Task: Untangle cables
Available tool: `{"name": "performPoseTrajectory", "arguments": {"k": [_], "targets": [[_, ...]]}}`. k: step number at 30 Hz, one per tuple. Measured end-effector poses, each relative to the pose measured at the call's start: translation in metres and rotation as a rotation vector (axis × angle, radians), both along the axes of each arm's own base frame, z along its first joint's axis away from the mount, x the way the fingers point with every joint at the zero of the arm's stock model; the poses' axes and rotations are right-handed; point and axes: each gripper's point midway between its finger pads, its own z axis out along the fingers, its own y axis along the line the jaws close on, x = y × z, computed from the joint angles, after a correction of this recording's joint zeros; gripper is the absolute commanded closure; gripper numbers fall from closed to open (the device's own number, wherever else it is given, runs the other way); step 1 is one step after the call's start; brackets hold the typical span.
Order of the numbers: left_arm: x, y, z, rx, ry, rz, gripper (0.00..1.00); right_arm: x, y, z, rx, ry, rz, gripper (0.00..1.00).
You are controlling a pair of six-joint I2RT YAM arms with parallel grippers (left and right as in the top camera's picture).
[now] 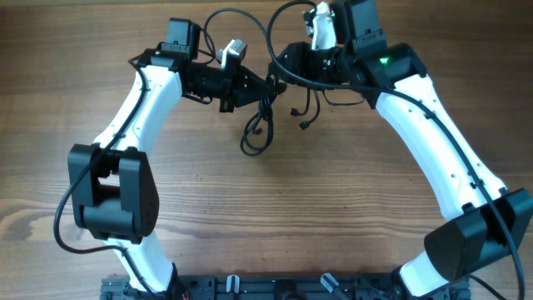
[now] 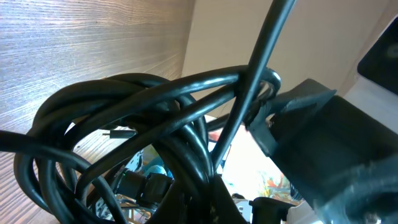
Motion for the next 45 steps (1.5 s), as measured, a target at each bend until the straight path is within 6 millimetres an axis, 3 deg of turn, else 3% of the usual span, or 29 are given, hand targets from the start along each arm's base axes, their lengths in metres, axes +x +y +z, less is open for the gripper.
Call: {"name": "performPoseTrajectory", "arguments": {"k": [4, 7, 10, 15, 19, 21, 24, 26, 28, 31, 33, 36, 37, 38, 39, 42, 45], "targets": [[-0.004, -0.006, 0.000, 0.001, -0.001, -0.016, 0.96, 0.013, 0.006, -0.015, -0.024, -0.012, -0.013, 0.59], [-0.007, -0.011, -0.002, 0.013, -0.002, -0.027, 0.96, 0.015, 0.019, -0.039, -0.061, 0.007, 0.006, 0.77], [-0.003, -0.009, -0.011, 0.065, -0.010, -0.009, 0.96, 0.020, 0.016, -0.050, -0.096, 0.010, -0.012, 0.96], [0.007, -0.005, -0.029, 0.176, -0.054, 0.031, 0.96, 0.020, -0.004, -0.061, -0.150, 0.056, -0.056, 0.96], [0.030, 0.000, -0.041, 0.273, -0.165, 0.090, 0.96, 0.016, -0.027, -0.069, -0.178, 0.119, -0.086, 0.96], [0.041, 0.004, -0.046, 0.321, -0.192, 0.133, 0.96, 0.009, -0.033, -0.057, -0.184, 0.102, -0.072, 0.96], [0.049, 0.010, -0.051, 0.367, -0.194, 0.170, 0.96, -0.011, -0.050, -0.004, -0.167, 0.008, -0.075, 0.96], [0.053, 0.017, -0.053, 0.384, -0.192, 0.190, 0.96, -0.020, -0.082, 0.043, -0.134, -0.088, -0.145, 0.96], [0.057, 0.025, -0.055, 0.400, -0.190, 0.213, 0.96, -0.024, -0.131, 0.076, -0.121, -0.155, -0.265, 0.96], [0.057, 0.028, -0.056, 0.405, -0.181, 0.217, 0.96, -0.019, -0.183, 0.088, -0.126, -0.180, -0.396, 0.96], [0.051, 0.028, -0.058, 0.409, -0.166, 0.200, 0.96, -0.017, -0.186, 0.086, -0.130, -0.182, -0.386, 0.96], [0.028, 0.019, -0.051, 0.325, -0.203, 0.079, 0.96, -0.008, -0.171, 0.077, -0.136, -0.193, -0.313, 0.95], [0.016, 0.013, -0.041, 0.246, -0.233, 0.018, 0.96, -0.002, -0.165, 0.070, -0.140, -0.189, -0.291, 0.93], [0.009, 0.008, -0.029, 0.159, -0.274, -0.026, 0.96, 0.006, -0.159, 0.055, -0.150, -0.162, -0.264, 0.74], [0.004, 0.003, -0.017, 0.084, -0.310, -0.054, 0.96, 0.012, -0.155, 0.043, -0.160, -0.139, -0.246, 0.41], [0.002, -0.005, 0.019, -0.131, -0.395, -0.095, 0.96, 0.025, -0.150, 0.006, -0.191, -0.073, -0.203, 0.24], [0.008, -0.007, 0.034, -0.185, -0.356, -0.092, 0.96, 0.024, -0.147, 0.002, -0.181, -0.064, -0.177, 0.18]]}}
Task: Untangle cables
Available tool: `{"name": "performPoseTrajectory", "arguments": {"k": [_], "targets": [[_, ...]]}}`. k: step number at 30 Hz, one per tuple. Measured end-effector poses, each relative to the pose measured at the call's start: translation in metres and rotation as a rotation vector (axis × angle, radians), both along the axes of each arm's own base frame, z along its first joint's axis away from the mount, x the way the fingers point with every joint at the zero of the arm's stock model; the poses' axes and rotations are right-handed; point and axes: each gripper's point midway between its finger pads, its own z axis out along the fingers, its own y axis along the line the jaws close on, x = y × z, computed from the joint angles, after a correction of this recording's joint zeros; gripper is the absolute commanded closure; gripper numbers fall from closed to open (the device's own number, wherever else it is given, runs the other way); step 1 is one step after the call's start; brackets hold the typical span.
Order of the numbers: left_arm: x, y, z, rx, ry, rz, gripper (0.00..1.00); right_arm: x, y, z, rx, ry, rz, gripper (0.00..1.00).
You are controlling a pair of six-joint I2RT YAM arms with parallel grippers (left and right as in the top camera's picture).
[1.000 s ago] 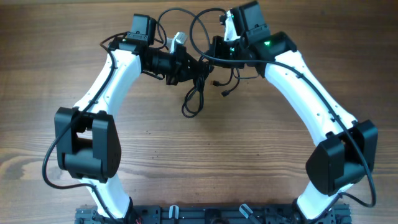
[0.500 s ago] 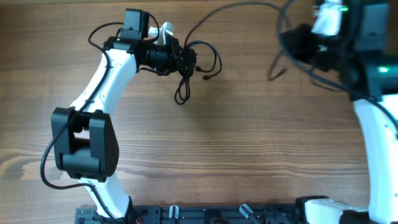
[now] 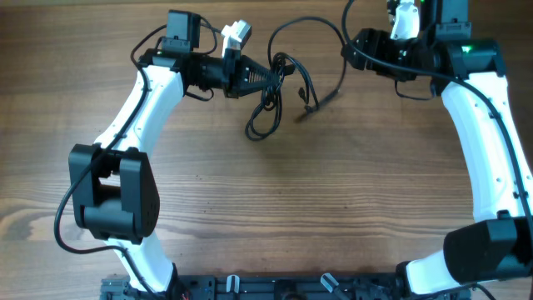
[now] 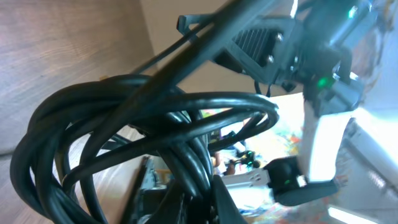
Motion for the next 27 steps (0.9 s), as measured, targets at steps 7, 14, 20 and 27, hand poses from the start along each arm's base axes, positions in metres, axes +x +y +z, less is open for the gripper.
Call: {"name": "performPoseTrajectory", "arguments": {"k": [7, 14, 20, 27], "targets": [[0.006, -0.008, -0.107, 0.672, 0.129, 0.254, 0.89, -0.018, -0.003, -0.004, -0.014, 0.065, -0.005, 0.16], [-0.005, -0.026, -0.145, 1.063, -0.097, 0.333, 0.06, -0.018, -0.010, -0.008, -0.060, 0.064, -0.016, 0.09], [0.005, 0.006, -0.124, 1.022, -0.086, 0.359, 0.19, -0.018, -0.010, -0.009, -0.061, 0.068, -0.016, 0.09], [-0.012, 0.021, -0.135, 0.988, -0.222, 0.104, 0.46, -0.020, -0.010, -0.010, -0.062, 0.078, -0.016, 0.09]]}}
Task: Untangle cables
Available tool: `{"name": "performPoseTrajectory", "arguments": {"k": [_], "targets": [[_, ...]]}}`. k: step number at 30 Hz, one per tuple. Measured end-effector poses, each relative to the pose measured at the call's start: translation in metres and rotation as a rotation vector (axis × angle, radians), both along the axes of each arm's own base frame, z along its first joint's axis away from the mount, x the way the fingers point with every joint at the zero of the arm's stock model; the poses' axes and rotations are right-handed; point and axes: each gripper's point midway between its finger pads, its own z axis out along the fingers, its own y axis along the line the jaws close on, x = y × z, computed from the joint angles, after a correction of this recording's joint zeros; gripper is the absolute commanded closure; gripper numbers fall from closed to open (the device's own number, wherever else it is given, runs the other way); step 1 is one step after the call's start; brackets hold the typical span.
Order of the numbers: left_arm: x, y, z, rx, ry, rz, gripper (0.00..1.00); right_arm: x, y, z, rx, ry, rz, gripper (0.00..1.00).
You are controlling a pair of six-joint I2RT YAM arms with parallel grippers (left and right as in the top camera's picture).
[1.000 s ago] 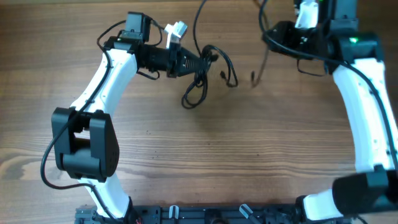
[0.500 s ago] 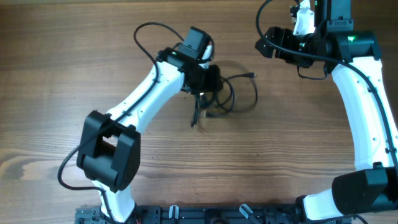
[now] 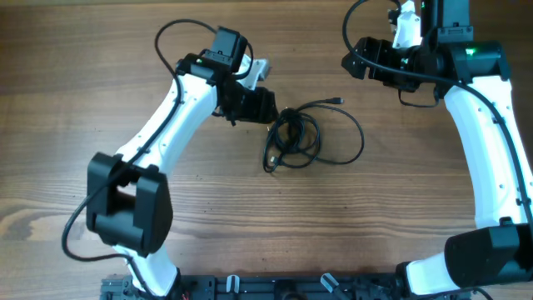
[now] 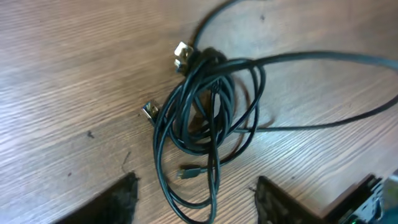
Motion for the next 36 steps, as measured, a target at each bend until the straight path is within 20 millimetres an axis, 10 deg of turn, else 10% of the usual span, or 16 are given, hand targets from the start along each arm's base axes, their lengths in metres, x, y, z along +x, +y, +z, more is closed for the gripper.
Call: {"name": "performPoseTrajectory", "arguments": {"k": [4, 9, 15, 36], "targets": [[-0.008, -0.008, -0.043, 0.005, 0.081, -0.052, 0.51, 0.000, 0.000, 0.000, 0.000, 0.000, 0.000, 0.09], [0.006, -0.032, -0.047, -0.036, -0.012, -0.104, 0.75, 0.000, 0.000, 0.000, 0.000, 0.002, 0.000, 0.09], [0.017, -0.029, -0.073, 0.017, -0.021, -0.081, 0.75, -0.001, 0.000, 0.000, -0.001, 0.004, 0.000, 0.07], [0.016, -0.035, -0.090, 0.029, 0.096, 0.089, 0.96, 0.000, 0.000, 0.000, 0.000, 0.002, 0.000, 0.07]]}}
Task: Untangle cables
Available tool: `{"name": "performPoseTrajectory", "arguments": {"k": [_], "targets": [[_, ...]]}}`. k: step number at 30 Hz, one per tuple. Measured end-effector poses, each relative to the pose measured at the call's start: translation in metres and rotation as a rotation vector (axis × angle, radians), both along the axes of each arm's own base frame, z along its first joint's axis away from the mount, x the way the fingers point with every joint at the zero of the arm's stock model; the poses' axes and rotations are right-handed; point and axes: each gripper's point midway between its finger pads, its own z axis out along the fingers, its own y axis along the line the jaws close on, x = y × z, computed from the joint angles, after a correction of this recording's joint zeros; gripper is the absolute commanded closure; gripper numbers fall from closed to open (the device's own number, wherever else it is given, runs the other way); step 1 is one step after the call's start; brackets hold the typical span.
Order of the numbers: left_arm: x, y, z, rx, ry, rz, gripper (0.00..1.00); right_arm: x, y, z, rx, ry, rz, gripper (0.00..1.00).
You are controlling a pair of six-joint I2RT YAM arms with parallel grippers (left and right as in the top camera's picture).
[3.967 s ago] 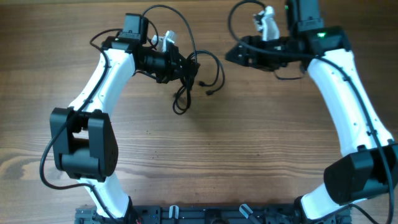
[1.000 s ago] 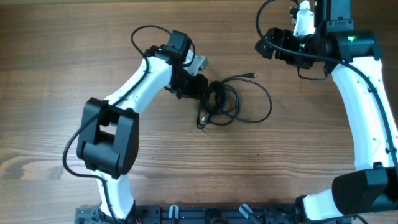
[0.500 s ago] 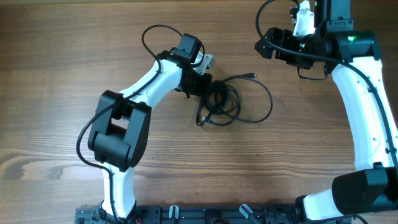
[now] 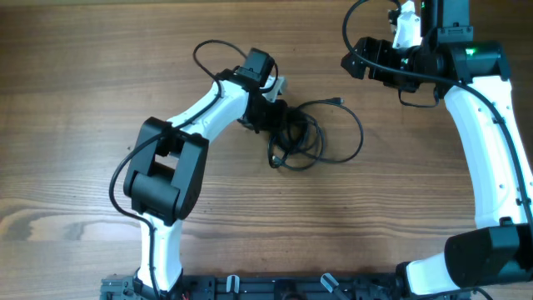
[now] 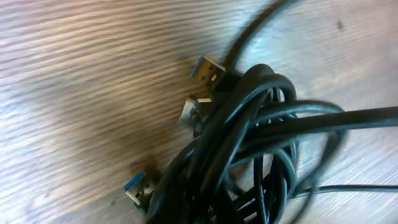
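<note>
A tangled bundle of black cables (image 4: 296,137) lies on the wooden table right of centre. One strand loops out to the right (image 4: 358,140) and ends in a small plug (image 4: 336,102). My left gripper (image 4: 276,117) is down on the bundle's left side. In the left wrist view the bundle (image 5: 249,143) fills the lower frame and runs in where the jaws are; the fingers are hidden by it. Three metal USB plugs (image 5: 207,70) stick out on its left. My right gripper (image 4: 356,65) hovers at the back right, apart from the bundle; its jaws are unclear.
The wooden table (image 4: 100,167) stretches to the left and front. A dark rail (image 4: 275,287) runs along the front edge. The right arm (image 4: 483,142) stands along the right side, with its own wiring near the wrist.
My left gripper was open just left of the bundle, fingers showing in the wrist view. Now it sits on the bundle with cables running into the jaws. The bundle and the right arm have barely moved.
Both grippers were close together at the back with the bundle hanging from the left one. Then the right arm was out at the back right, a strand stretched toward it. Later the bundle lay on the table, the left gripper open beside it; now the left grips it again.
</note>
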Motion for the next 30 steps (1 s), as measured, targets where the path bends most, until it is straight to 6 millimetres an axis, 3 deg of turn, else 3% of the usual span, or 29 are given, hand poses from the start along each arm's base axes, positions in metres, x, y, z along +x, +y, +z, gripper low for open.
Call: {"name": "performPoseTrajectory", "arguments": {"k": [2, 3, 5, 6, 9, 12, 14, 18, 21, 24, 26, 30], "targets": [[0.010, 0.016, 0.012, -0.013, 0.032, 0.122, 0.96, 0.000, 0.001, 0.000, 0.005, -0.001, 0.003, 0.08], [0.022, 0.030, 0.031, -0.046, 0.033, 0.231, 0.96, -0.001, 0.003, 0.001, 0.015, 0.000, 0.009, 0.09], [0.042, 0.056, 0.087, -0.133, -0.010, 0.410, 0.96, -0.003, 0.010, 0.004, 0.053, -0.002, 0.040, 0.13], [0.049, 0.068, 0.129, -0.194, -0.057, 0.496, 0.96, -0.004, 0.015, 0.007, 0.075, -0.007, 0.064, 0.14], [0.049, 0.073, 0.186, -0.297, -0.101, 0.596, 0.96, -0.007, 0.035, 0.017, 0.149, -0.031, 0.138, 0.19], [0.042, 0.070, 0.191, -0.344, 0.007, 0.712, 0.96, -0.013, 0.065, 0.029, 0.225, -0.062, 0.233, 0.28], [0.039, 0.068, 0.192, -0.368, 0.065, 0.762, 0.96, -0.012, 0.079, 0.035, 0.246, -0.084, 0.256, 0.27], [0.037, 0.065, 0.193, -0.405, 0.156, 0.854, 0.96, -0.017, 0.098, 0.029, 0.212, -0.054, 0.227, 0.27], [0.036, 0.064, 0.193, -0.453, 0.316, 1.053, 0.96, -0.029, 0.123, 0.020, 0.148, -0.029, 0.225, 0.27], [0.032, 0.058, 0.197, -0.509, 0.497, 1.197, 0.96, -0.033, 0.130, 0.015, 0.112, -0.006, 0.177, 0.28], [0.028, 0.053, 0.200, -0.532, 0.576, 1.234, 0.96, -0.026, 0.134, 0.012, 0.113, -0.010, 0.146, 0.37], [0.025, 0.048, 0.203, -0.554, 0.661, 1.263, 0.96, -0.014, 0.138, -0.002, 0.116, 0.017, 0.097, 0.74]]}}
